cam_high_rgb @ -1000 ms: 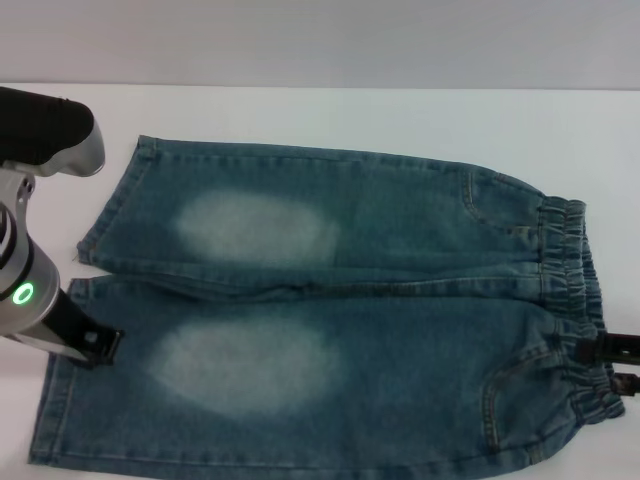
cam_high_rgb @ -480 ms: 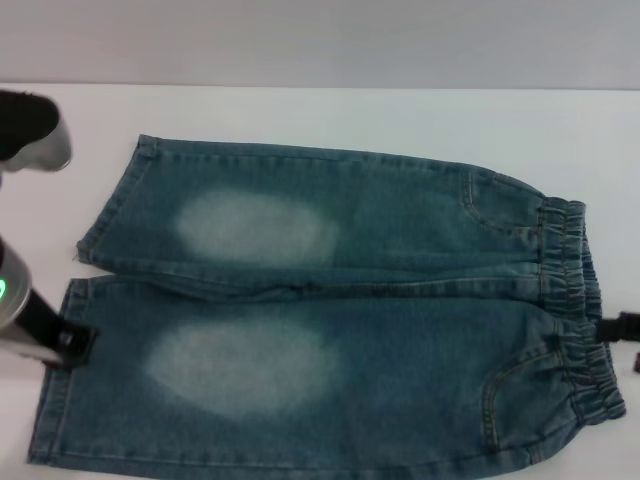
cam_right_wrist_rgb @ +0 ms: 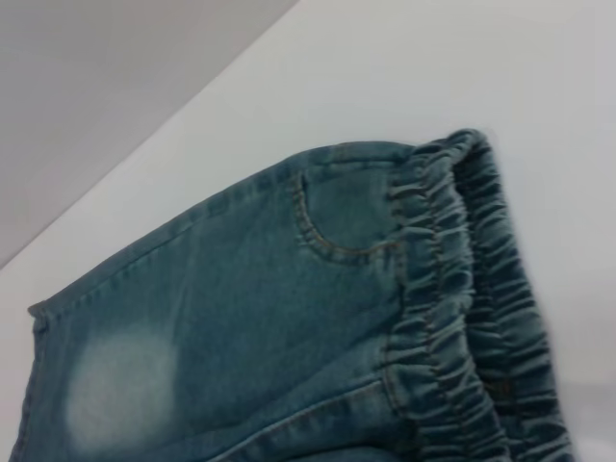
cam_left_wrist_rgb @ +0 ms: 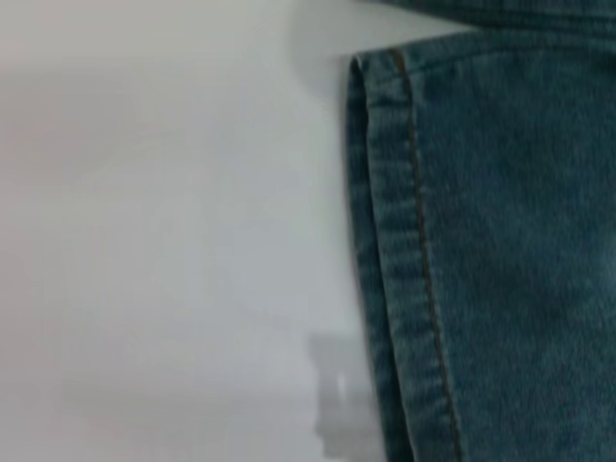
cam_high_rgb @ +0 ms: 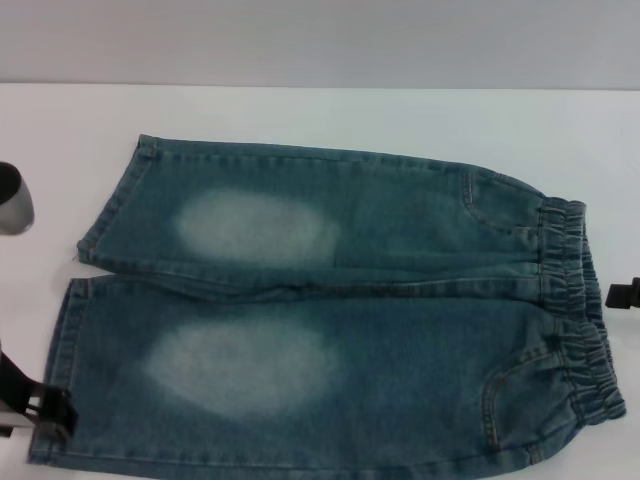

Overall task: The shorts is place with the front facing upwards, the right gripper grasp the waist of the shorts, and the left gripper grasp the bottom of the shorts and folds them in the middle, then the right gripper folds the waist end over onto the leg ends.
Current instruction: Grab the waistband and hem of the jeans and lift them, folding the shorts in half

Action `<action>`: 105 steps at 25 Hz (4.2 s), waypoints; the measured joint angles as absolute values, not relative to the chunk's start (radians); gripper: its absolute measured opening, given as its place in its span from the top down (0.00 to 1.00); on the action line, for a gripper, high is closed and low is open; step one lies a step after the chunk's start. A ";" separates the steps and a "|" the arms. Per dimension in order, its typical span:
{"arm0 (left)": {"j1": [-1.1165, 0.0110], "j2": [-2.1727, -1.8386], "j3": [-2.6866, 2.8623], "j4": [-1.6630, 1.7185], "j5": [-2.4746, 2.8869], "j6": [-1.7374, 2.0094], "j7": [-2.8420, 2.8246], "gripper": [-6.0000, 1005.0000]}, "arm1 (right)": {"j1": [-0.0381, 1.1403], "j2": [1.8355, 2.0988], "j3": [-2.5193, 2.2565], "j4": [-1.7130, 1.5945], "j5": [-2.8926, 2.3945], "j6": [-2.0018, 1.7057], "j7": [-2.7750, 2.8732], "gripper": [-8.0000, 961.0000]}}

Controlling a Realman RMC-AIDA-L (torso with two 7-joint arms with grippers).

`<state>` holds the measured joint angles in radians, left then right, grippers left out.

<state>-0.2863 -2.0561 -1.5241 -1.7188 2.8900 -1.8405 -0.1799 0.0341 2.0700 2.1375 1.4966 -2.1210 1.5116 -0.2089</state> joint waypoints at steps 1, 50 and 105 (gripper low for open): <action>-0.285 -2.056 -1.521 -1.719 2.890 -1.841 -0.182 0.65 | 0.039 2.070 2.138 1.497 -2.121 1.513 -0.211 0.18; -0.386 -2.060 -1.510 -1.546 2.847 -1.838 -0.169 0.34 | 0.088 2.057 2.180 1.458 -2.143 1.534 -0.232 0.18; -0.371 -2.063 -1.551 -1.568 2.854 -1.860 -0.163 0.22 | 0.125 2.062 2.219 1.433 -2.142 1.549 -0.249 0.18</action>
<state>-0.3710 -2.0630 -1.5508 -1.5679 2.8542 -1.8603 -0.1630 0.1249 2.0617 2.2186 1.4332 -2.1418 1.5486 -0.2485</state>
